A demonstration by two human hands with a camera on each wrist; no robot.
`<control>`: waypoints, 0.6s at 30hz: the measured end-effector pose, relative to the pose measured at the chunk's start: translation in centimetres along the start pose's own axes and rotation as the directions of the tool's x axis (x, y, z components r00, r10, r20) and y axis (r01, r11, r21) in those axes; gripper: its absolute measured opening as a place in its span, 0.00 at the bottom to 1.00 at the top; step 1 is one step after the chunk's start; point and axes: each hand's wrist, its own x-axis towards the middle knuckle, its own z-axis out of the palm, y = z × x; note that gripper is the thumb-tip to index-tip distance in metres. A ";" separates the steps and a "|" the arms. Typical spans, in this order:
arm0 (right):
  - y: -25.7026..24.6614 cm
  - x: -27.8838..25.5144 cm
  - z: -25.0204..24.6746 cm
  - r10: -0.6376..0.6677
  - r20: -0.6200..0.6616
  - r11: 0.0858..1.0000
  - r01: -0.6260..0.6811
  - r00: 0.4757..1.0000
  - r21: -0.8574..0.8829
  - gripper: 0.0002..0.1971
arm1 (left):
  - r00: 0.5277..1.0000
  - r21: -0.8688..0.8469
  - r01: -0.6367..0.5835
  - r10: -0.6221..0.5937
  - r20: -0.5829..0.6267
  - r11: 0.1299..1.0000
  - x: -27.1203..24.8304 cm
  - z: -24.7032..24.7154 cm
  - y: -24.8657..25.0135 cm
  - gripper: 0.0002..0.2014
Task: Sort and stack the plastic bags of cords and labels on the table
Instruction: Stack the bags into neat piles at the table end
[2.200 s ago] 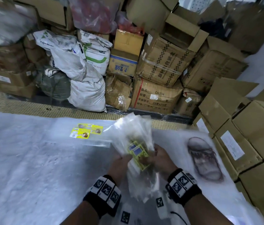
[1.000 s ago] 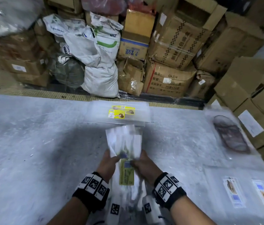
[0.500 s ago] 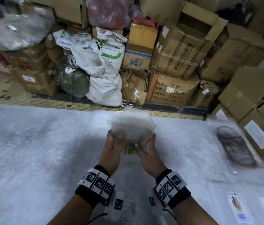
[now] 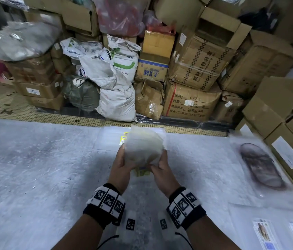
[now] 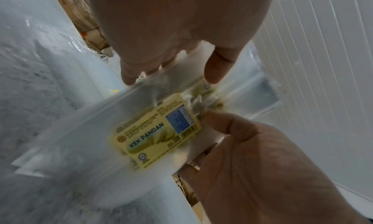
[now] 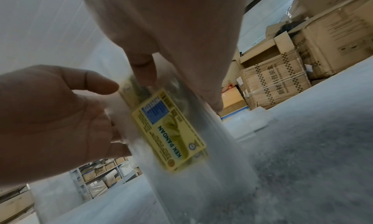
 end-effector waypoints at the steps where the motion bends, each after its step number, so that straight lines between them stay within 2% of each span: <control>1: -0.1 0.0 0.1 0.004 0.000 1.000 -0.004 1.000 0.014 0.34 | 1.000 -0.009 -0.005 0.005 0.002 1.000 0.0 0.0 0.2 0.35; 9: 0.0 0.5 0.3 -0.009 0.009 0.982 0.008 1.000 0.187 0.40 | 0.998 -0.061 -0.028 0.031 0.047 0.998 0.0 0.4 0.2 0.42; 18: 0.5 0.9 0.4 -0.001 -0.002 0.984 0.001 1.000 0.181 0.42 | 0.998 -0.045 -0.005 0.007 0.057 0.999 0.0 0.5 -0.4 0.41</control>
